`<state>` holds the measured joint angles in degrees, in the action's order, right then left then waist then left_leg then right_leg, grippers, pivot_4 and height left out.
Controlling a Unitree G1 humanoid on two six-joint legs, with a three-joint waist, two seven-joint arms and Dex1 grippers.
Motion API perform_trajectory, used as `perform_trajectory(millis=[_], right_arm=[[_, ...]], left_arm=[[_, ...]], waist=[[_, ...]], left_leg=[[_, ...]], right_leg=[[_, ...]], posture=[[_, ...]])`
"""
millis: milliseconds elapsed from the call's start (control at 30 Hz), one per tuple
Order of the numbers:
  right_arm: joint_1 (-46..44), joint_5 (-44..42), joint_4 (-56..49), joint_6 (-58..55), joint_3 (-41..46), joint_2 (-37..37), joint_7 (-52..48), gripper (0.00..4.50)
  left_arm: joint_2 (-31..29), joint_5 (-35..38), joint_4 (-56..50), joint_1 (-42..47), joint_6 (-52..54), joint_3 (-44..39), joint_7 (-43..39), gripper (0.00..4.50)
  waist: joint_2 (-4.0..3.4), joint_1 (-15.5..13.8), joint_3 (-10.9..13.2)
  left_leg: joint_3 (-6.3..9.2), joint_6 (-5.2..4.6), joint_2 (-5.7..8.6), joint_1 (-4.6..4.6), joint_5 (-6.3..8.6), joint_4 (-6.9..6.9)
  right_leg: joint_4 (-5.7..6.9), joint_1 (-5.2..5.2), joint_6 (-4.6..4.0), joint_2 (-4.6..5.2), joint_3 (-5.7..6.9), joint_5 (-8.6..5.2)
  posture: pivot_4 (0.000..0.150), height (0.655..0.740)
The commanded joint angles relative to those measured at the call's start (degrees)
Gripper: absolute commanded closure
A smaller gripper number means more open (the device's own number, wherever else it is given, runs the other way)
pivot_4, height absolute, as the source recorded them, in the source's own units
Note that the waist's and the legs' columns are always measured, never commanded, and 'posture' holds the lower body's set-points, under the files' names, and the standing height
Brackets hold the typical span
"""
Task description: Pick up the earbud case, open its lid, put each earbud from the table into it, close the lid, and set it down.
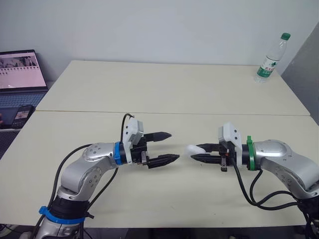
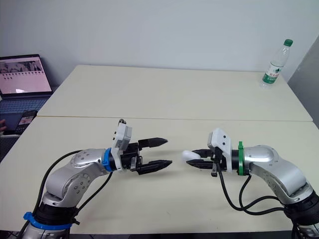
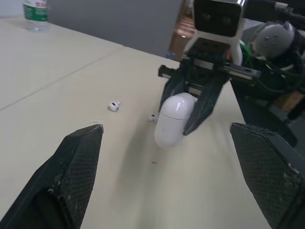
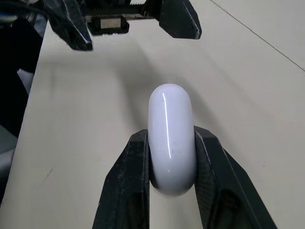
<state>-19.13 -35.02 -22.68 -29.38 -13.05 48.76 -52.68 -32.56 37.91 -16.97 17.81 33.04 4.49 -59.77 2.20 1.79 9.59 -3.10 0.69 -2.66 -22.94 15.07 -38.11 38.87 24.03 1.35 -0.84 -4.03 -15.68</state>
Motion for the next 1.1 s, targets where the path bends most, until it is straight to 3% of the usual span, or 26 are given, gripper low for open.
perform_trajectory(millis=[33,800,900,1033,1100], right_arm=[[-1.9,2.5,0.2,2.4,0.3,-0.9,-3.4,3.7],[-5.7,9.0,-0.2,4.3,0.9,-5.1,-9.4,3.7],[-6.0,9.3,-0.3,4.2,1.0,-5.6,-9.6,3.7],[-6.4,9.5,-0.7,4.0,1.0,-5.9,-9.8,3.7],[-6.7,9.7,-1.1,3.9,0.8,-5.9,-10.0,3.7]], left_arm=[[0.1,-0.1,1.2,3.5,-1.0,0.6,-2.5,0.05],[1.9,-3.1,6.4,6.5,-3.3,3.8,-7.2,0.05],[2.0,-3.0,6.5,6.5,-3.5,3.7,-7.4,0.61],[2.1,-3.9,6.6,6.6,-4.1,4.2,-7.6,1.91],[2.1,-4.4,6.7,6.7,-4.4,4.7,-7.9,1.91]], waist=[[0.01,0.0,0.0],[0.01,0.0,0.0],[0.01,0.0,0.0],[0.01,0.0,0.0],[0.0,0.0,0.0]], left_leg=[[0.0,0.0,0.0,0.0,0.0,-0.01],[0.03,0.0,0.01,-0.01,0.0,-0.02],[0.03,0.0,0.01,-0.01,0.0,-0.03],[0.03,0.0,0.01,0.0,0.0,-0.03],[0.03,0.0,0.01,0.0,0.0,-0.04]], right_leg=[[0.0,0.0,0.01,0.0,0.01,0.0],[0.07,0.01,-0.17,-0.02,0.0,0.1],[0.07,0.01,-0.17,-0.02,0.01,0.1],[0.08,0.01,-0.17,-0.02,0.01,0.1],[0.08,0.01,-0.18,-0.02,0.01,0.1]], posture=[[0.15,0.7362],[0.15,0.7362],[0.15,0.7362],[0.15,0.7362],[0.15,0.7362]])
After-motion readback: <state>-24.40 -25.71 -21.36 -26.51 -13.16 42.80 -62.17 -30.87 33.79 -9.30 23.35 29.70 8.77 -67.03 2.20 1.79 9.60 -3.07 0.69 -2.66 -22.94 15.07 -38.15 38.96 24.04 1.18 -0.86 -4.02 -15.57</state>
